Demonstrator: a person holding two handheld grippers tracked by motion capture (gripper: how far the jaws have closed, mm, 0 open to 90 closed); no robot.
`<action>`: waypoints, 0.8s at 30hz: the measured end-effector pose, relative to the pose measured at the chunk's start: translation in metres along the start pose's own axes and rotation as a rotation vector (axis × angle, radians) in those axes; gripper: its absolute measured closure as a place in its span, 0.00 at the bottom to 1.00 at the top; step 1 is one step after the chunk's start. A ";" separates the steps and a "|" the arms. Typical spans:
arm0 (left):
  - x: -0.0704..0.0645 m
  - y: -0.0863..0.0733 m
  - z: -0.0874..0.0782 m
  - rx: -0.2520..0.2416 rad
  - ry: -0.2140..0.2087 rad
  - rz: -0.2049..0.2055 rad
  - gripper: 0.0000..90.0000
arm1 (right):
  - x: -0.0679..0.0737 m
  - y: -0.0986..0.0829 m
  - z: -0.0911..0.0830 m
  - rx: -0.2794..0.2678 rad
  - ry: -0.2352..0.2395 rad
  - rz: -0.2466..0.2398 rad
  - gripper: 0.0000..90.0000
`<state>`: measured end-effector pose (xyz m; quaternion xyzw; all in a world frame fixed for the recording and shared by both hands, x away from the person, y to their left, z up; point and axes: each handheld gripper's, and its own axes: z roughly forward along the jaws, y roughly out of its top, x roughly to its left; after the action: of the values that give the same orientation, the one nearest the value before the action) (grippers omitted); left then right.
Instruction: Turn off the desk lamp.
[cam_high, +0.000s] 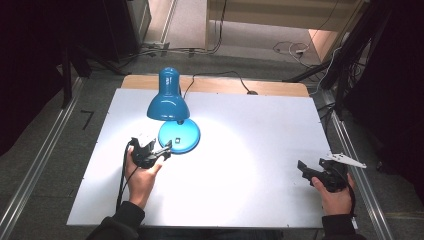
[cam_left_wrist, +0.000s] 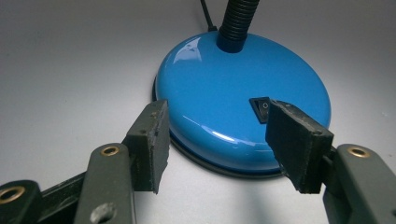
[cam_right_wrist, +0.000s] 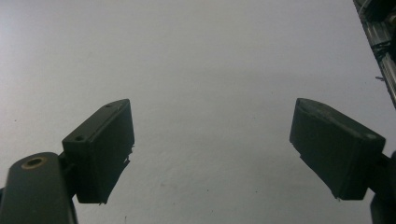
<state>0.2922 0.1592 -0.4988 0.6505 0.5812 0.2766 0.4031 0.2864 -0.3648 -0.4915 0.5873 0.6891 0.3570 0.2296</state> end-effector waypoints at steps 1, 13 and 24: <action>0.000 0.000 0.000 -0.003 -0.005 -0.001 0.48 | 0.000 0.000 0.000 0.000 0.001 -0.001 0.14; -0.006 0.003 0.004 -0.009 -0.035 0.001 0.72 | 0.000 0.000 0.000 0.001 0.001 -0.001 0.14; -0.015 0.005 0.012 0.008 -0.066 0.045 0.99 | 0.000 0.000 0.000 -0.002 0.001 -0.002 0.14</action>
<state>0.3022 0.1421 -0.4990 0.6737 0.5539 0.2618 0.4133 0.2869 -0.3652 -0.4915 0.5864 0.6893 0.3576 0.2302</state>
